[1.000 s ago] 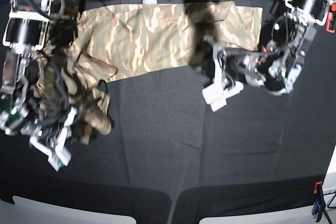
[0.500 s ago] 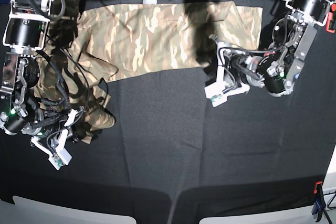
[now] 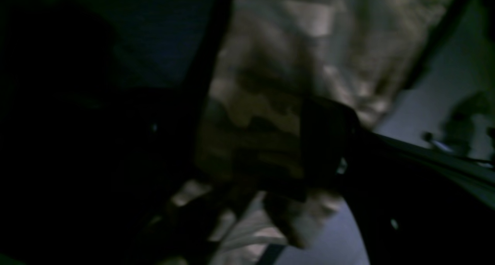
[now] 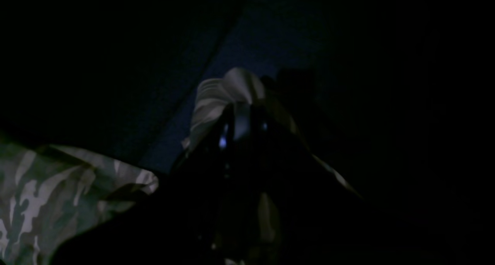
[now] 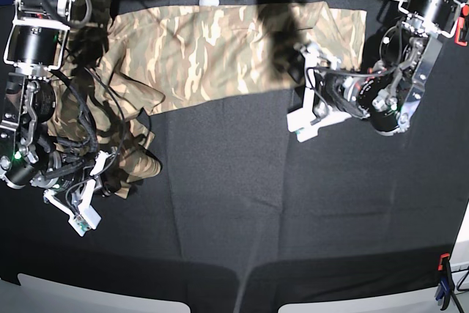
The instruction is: Layout the t-shirt on the table in an organized manner, then fold the t-shirt properly
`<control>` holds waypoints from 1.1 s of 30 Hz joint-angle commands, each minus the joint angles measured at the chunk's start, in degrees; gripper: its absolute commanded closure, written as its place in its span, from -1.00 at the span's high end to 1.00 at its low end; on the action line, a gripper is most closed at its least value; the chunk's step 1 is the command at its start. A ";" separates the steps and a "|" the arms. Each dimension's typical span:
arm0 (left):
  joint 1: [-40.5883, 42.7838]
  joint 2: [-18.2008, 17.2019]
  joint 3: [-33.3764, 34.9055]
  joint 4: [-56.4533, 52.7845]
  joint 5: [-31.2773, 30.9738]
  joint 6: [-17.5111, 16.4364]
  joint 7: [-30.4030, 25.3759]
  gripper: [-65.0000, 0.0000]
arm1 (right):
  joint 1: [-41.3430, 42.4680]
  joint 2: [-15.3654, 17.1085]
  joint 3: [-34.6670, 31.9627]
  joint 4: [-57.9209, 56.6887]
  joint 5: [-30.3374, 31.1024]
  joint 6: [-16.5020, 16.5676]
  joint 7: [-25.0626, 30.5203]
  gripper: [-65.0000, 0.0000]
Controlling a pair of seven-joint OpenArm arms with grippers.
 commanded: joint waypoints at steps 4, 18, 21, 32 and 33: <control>-1.51 -0.31 -0.35 0.87 -7.34 -2.29 -0.44 0.27 | 1.53 0.76 0.37 0.85 0.68 0.30 1.11 -1.00; -1.53 -0.31 -0.35 0.87 -0.61 -2.62 -3.34 -0.36 | 1.53 0.76 0.37 0.85 0.68 0.30 1.11 -1.00; -1.53 -0.28 -0.35 0.87 2.19 -2.38 -4.13 -0.36 | 1.53 0.79 0.37 0.85 0.68 0.30 1.11 -1.00; -1.22 -0.31 -0.35 0.87 2.14 -2.43 -4.70 -1.00 | 1.55 0.76 0.37 0.85 0.68 0.30 1.14 -1.00; -1.25 -0.31 -0.35 0.87 2.16 -2.45 -5.16 -1.00 | 1.55 0.76 0.37 0.85 0.66 0.30 1.14 -1.00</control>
